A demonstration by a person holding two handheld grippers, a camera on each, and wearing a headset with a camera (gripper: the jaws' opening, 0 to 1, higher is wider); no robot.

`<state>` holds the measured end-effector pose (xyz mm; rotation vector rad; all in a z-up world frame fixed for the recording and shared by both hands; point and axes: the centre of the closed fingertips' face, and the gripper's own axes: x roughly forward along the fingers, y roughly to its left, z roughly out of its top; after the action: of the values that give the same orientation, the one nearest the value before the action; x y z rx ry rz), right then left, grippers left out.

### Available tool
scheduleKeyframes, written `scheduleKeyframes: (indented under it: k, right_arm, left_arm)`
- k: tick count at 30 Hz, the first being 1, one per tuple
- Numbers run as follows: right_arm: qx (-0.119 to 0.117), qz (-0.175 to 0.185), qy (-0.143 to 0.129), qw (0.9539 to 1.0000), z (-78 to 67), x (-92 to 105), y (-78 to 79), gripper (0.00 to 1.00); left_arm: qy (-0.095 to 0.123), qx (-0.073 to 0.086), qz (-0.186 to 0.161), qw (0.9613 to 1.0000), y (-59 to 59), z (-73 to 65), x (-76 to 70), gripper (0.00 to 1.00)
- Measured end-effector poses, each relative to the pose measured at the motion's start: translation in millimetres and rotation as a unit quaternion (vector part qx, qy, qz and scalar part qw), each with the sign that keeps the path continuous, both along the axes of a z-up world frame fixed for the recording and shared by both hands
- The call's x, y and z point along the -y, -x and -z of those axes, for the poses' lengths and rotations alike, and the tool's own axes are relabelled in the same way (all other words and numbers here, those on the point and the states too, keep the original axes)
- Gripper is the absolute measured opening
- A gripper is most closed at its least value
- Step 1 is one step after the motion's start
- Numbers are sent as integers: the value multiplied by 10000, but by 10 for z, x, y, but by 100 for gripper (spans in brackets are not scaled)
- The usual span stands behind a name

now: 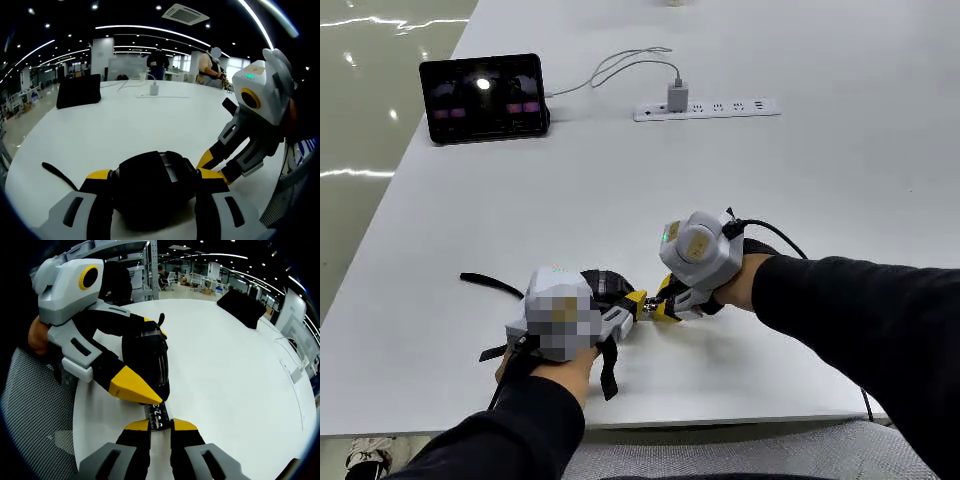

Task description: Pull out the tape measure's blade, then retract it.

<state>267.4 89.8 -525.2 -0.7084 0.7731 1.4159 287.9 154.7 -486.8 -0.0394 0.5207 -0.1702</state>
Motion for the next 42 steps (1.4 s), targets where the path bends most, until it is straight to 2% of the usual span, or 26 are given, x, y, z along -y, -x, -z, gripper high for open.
scheduleKeyframes:
  k: [10, 13, 27, 42]
  right_arm:
    - [22, -166, -91, 9998, -6, -51, 3, 11]
    - [-45, -37, -127, 9999, -8, -75, 2, 11]
    - [-6, -146, -207, 9997, -11, -140, 28, 11]
    - [-20, -93, -297, 9995, -14, -192, 33, 12]
  left_arm:
    - [15, -3, -6, 10000, 5, -7, -14, 61]
    - [28, -4, -12, 10000, 6, -8, -18, 61]
    - [68, -4, -22, 10000, 5, -6, -17, 61]
    - [95, 15, -37, 9999, -6, -4, -18, 62]
